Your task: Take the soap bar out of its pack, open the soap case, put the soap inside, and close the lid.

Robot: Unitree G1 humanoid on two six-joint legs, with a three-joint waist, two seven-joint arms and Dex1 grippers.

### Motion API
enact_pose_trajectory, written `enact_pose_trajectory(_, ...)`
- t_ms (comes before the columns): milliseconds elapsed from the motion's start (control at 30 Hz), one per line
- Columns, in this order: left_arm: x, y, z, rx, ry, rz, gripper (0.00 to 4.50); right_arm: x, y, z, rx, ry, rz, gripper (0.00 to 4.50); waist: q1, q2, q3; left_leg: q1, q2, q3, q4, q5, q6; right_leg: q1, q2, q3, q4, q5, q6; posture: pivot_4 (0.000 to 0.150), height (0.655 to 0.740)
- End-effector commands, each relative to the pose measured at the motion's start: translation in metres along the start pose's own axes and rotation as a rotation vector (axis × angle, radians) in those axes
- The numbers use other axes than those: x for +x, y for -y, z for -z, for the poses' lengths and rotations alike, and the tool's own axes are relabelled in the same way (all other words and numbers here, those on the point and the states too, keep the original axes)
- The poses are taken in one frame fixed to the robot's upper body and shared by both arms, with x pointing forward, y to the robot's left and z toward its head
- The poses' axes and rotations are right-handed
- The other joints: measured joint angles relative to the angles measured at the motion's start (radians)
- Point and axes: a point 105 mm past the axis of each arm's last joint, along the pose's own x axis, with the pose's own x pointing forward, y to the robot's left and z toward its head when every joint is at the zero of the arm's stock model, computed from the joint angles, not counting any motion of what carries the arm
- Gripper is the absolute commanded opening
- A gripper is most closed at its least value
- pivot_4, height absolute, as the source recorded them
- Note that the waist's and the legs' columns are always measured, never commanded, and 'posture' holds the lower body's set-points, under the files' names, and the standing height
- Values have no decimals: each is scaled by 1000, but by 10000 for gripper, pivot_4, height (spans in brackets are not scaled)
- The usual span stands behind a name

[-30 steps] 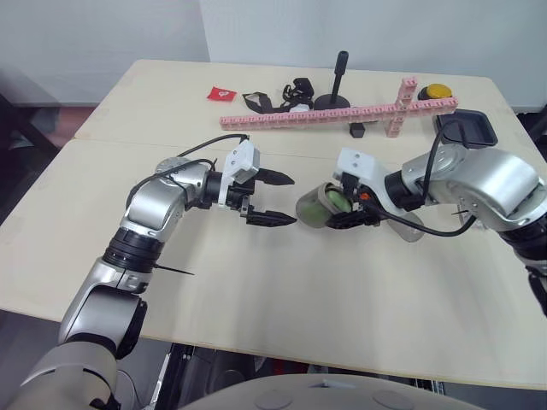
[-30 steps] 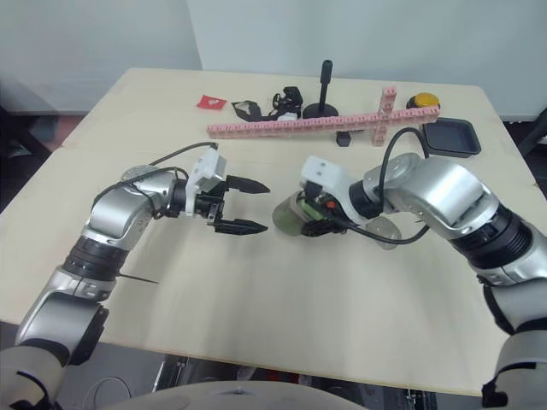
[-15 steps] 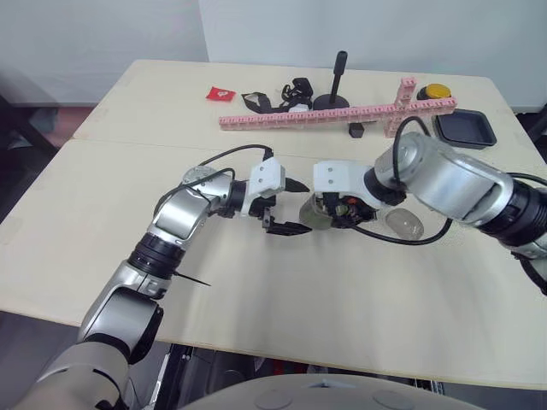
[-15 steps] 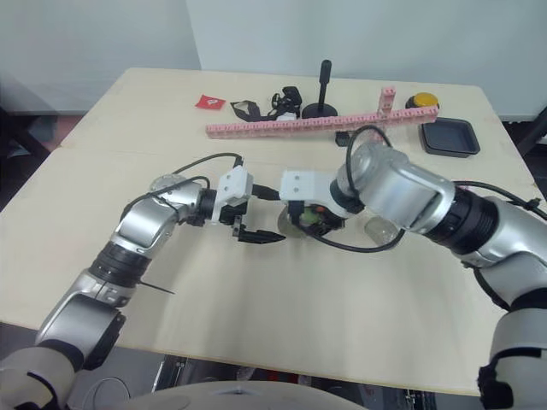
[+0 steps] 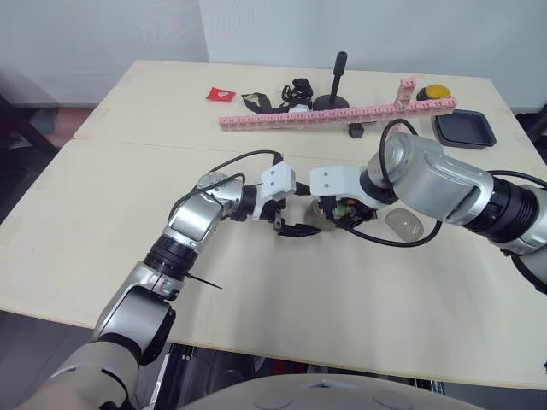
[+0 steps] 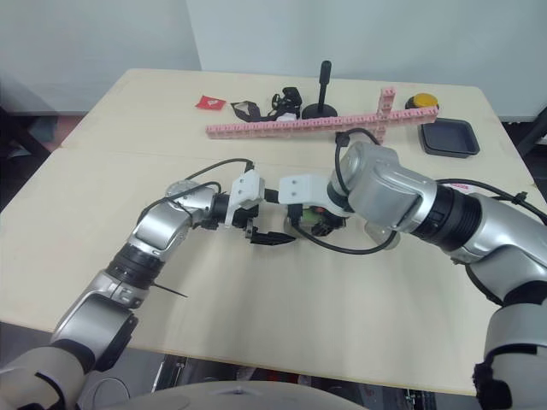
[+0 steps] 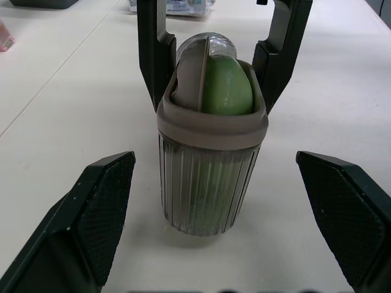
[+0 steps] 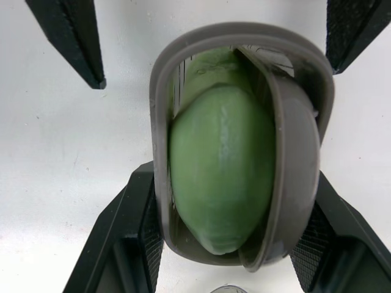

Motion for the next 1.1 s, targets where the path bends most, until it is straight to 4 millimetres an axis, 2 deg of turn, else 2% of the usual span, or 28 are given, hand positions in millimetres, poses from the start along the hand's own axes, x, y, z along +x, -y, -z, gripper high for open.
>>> enact_pose_trajectory(33,2,-2,-5,41,10,-5,45000,2,2,1,-2,-6,13,21180,0,0,0,0,0,0,0,0,0,1,0,0,0,0,0,1500,7330)
enact_pose_trajectory(800,15,-10,-6,26,29,-17,45000,4,1,-3,0,25,13,21180,-6,0,0,2,1,0,0,0,0,2,0,0,1,0,0,1500,7330)
enact_pose_trajectory(967,18,-10,-3,27,19,-16,30782,4,1,-3,2,27,13,21180,-10,0,0,2,1,0,0,0,0,2,0,0,1,0,0,1500,7330)
enact_pose_trajectory(1067,21,-11,-3,30,17,-20,20702,4,1,-4,1,36,13,21180,-9,0,0,2,1,0,0,0,0,2,0,0,1,0,0,1500,7330)
enact_pose_trajectory(1100,22,-10,-3,36,13,-18,19764,4,1,-4,0,38,13,21180,-8,0,0,2,1,0,0,0,0,2,0,0,1,0,0,1500,7330)
